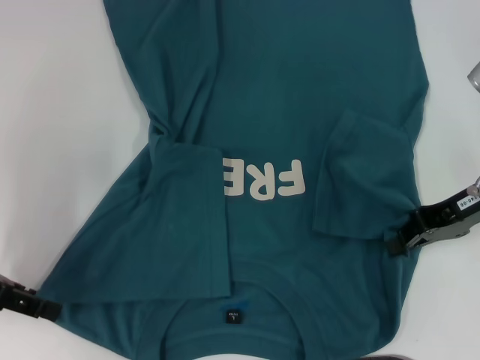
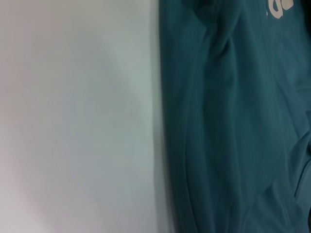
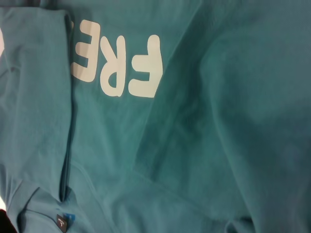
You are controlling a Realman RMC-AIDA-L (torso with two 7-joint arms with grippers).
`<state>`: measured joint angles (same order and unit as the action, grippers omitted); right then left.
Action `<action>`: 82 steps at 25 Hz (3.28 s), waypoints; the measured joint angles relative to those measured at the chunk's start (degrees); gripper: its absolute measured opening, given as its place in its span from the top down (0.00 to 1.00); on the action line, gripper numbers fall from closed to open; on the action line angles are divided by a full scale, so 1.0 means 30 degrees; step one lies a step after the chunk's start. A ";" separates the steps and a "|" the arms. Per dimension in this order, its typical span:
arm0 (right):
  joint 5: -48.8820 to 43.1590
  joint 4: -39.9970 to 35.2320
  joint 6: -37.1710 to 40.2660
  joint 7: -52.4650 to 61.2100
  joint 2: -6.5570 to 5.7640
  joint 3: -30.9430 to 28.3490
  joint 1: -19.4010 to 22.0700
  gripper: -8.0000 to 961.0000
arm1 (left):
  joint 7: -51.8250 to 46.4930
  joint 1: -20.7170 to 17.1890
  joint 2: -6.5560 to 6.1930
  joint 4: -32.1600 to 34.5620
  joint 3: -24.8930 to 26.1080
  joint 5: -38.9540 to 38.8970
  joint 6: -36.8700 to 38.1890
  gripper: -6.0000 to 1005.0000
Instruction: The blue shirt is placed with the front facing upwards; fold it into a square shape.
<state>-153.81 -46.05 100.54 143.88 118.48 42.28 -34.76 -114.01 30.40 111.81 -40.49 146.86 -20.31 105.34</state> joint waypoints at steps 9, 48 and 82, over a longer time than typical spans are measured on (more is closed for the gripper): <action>0.0046 0.0001 -0.0040 0.0069 -0.0073 -0.0008 -0.0043 0.98 | 0.0062 0.0322 -0.0032 0.0004 0.0010 -0.0123 -0.0160 0.47; 0.0061 0.0908 -0.0529 -0.0001 -0.0387 -0.0293 -0.0537 0.98 | 0.0555 0.0567 -0.0025 0.0436 -0.0447 0.0034 -0.0506 0.95; 0.1069 0.0776 0.0570 -0.0318 -0.1227 -0.1275 -0.0191 0.98 | 0.0830 0.0275 -0.0455 -0.0788 0.0849 -0.0175 0.0567 0.95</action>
<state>-150.60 -43.72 102.25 142.92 114.80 38.45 -35.33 -111.52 31.23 110.44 -42.86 149.41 -20.84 107.04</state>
